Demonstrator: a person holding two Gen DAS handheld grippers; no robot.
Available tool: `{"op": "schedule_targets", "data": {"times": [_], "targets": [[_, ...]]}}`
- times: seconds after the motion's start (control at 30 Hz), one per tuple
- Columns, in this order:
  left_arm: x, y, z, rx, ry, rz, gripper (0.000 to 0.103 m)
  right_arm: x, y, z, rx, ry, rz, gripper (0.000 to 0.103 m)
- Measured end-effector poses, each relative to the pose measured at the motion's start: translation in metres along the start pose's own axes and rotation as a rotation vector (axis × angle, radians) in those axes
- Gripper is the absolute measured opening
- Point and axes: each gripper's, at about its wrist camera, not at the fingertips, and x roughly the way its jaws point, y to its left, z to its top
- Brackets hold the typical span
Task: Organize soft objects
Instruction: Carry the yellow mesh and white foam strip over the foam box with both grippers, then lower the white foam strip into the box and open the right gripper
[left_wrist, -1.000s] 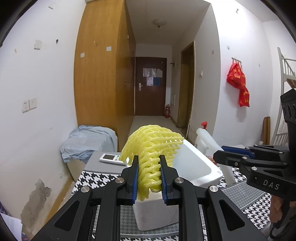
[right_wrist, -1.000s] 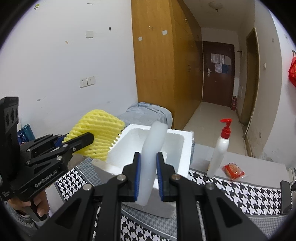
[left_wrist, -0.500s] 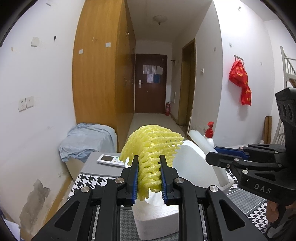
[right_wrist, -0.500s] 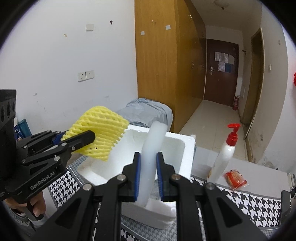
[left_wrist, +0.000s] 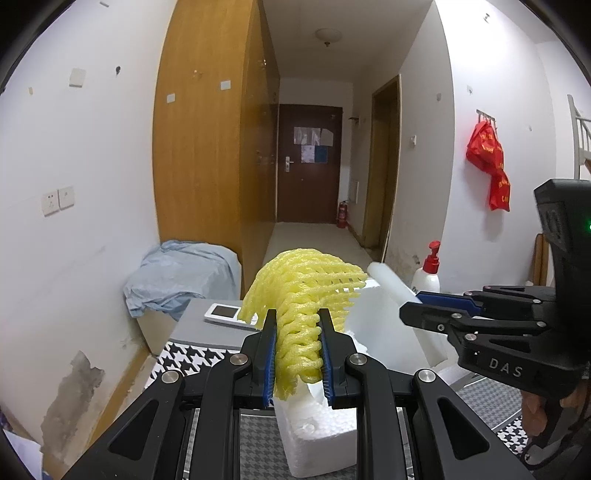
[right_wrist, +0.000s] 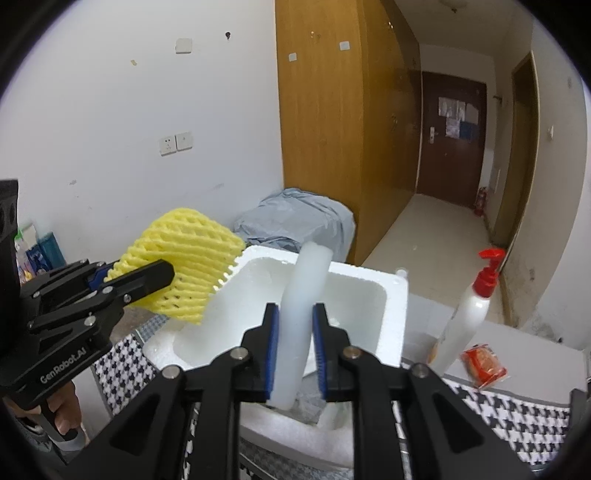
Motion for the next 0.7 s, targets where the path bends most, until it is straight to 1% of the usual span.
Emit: {"op": "schedule_targets", "data": {"times": [0.03,0.07,0.1,0.13,0.43,0.7], "targets": [[0.0,0.0,0.001,-0.001,-0.001,0.003,0.021,0.001,-0.001,0.0,-0.001,0.007,0.0,0.047],[0.0,0.0,0.001,-0.002,0.0,0.008,0.021,0.001,-0.001,0.0,-0.005,0.005,-0.002,0.056],[0.0,0.0,0.002,-0.003,0.0,0.008,0.021,-0.002,-0.001,-0.001,-0.011,-0.01,-0.007,0.069],[0.001,0.0,0.002,-0.004,0.001,0.007,0.021,-0.004,0.0,-0.001,-0.013,-0.02,-0.008,0.074],[0.006,-0.006,0.005,0.002,0.008,-0.004,0.021,-0.029,-0.001,-0.005,-0.011,-0.044,-0.046,0.074],[0.015,-0.019,0.004,0.02,0.026,-0.053,0.021,-0.065,-0.008,-0.019,0.014,-0.083,-0.084,0.074]]}}
